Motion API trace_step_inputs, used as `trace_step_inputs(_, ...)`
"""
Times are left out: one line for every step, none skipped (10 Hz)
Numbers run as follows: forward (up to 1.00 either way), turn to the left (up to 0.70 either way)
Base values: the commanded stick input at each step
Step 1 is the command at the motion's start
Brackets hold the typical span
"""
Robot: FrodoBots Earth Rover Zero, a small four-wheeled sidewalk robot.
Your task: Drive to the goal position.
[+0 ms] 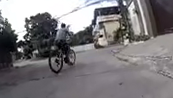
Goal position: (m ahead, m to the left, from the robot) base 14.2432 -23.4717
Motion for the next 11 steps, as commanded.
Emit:
trace_step_inputs(1.0,0.0)
trace_step_inputs(1.0,0.0)
trace_step_inputs(1.0,-0.03)
trace_step_inputs(1.0,-0.08)
trace_step_inputs(1.0,-0.27)
trace_step_inputs(1.0,-0.4)
trace_step_inputs(1.0,-0.4)
trace_step_inputs(1.0,-0.31)
trace_step_inputs(1.0,-0.05)
trace_step_inputs(1.0,0.0)
trace_step_inputs(1.0,0.0)
